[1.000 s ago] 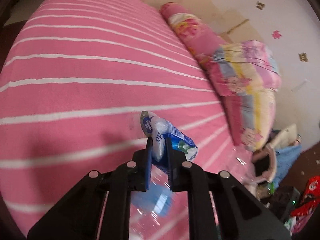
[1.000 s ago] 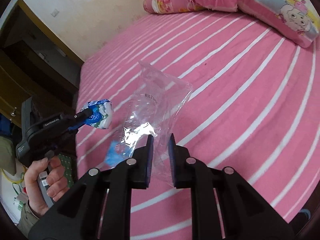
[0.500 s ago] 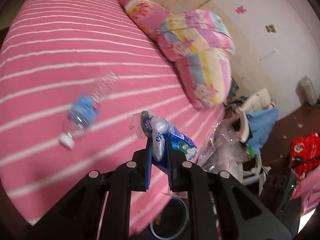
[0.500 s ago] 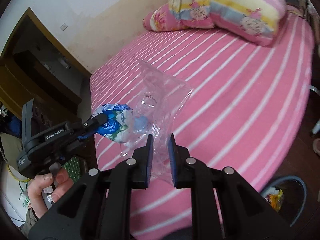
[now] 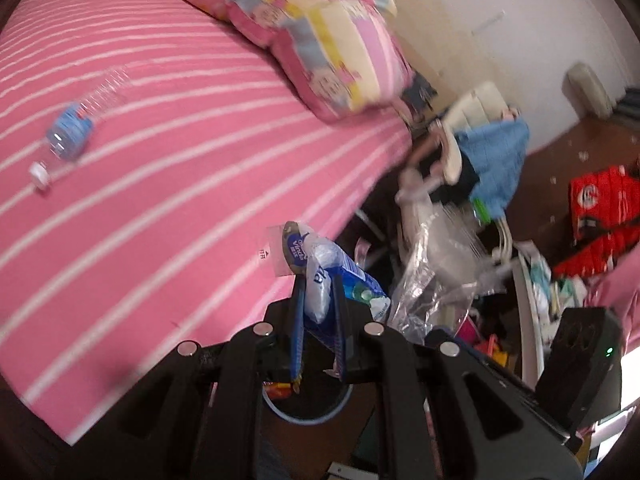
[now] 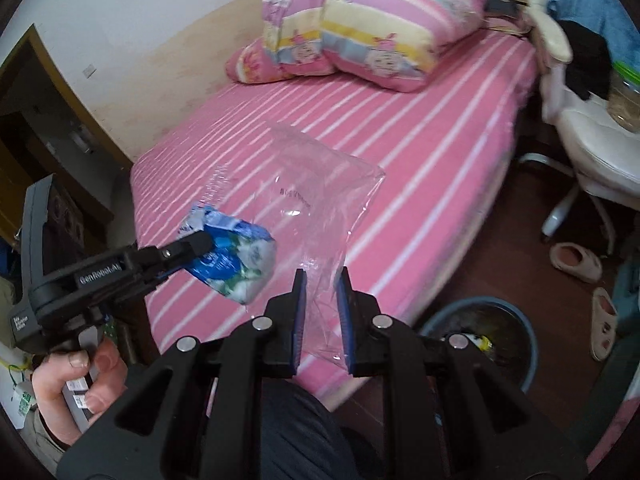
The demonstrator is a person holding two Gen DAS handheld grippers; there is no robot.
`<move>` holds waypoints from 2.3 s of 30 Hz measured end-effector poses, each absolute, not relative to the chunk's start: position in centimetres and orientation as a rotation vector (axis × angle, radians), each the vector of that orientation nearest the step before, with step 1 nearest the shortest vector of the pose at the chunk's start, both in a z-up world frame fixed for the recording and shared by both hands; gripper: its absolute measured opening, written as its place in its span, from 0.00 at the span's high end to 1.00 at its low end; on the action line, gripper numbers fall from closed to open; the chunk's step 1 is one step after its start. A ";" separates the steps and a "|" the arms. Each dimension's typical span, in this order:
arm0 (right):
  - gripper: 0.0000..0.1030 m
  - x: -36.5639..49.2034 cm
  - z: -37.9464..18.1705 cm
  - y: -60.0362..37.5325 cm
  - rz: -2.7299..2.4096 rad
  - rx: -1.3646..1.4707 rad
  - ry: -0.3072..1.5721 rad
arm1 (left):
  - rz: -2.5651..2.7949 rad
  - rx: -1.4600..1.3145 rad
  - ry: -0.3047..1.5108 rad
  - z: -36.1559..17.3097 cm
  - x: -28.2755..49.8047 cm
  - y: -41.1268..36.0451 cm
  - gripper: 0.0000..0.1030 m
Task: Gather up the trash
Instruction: 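Carry the wrapper and clear bag with both tools over the bin, then open both tools to drop the wrapper and bag into the bin, then move both tools back toward the clear water bottle on the bed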
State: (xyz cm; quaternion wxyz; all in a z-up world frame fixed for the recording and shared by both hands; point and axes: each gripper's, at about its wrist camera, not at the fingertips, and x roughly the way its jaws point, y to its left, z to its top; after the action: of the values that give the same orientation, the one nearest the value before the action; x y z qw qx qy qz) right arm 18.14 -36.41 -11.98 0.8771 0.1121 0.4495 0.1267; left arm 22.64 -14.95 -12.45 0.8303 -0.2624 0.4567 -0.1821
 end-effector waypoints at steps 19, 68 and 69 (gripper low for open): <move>0.84 13.1 -22.8 -49.9 0.055 0.382 1.114 | -0.512 -0.365 1.234 -23.7 20.7 -30.7 0.88; 0.16 21.7 -18.9 -36.4 0.275 0.321 1.054 | -0.284 -0.618 0.955 -19.4 23.8 -10.1 0.17; 0.15 22.5 -18.9 -34.7 0.301 0.317 1.060 | -0.253 -0.626 0.937 -19.3 23.7 -8.1 0.17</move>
State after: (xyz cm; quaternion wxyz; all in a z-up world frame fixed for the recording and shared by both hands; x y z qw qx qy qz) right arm 22.47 -34.71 -18.90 0.8402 0.1501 0.5013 0.1422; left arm 23.72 -8.06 -19.27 0.8379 -0.2960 0.4427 -0.1197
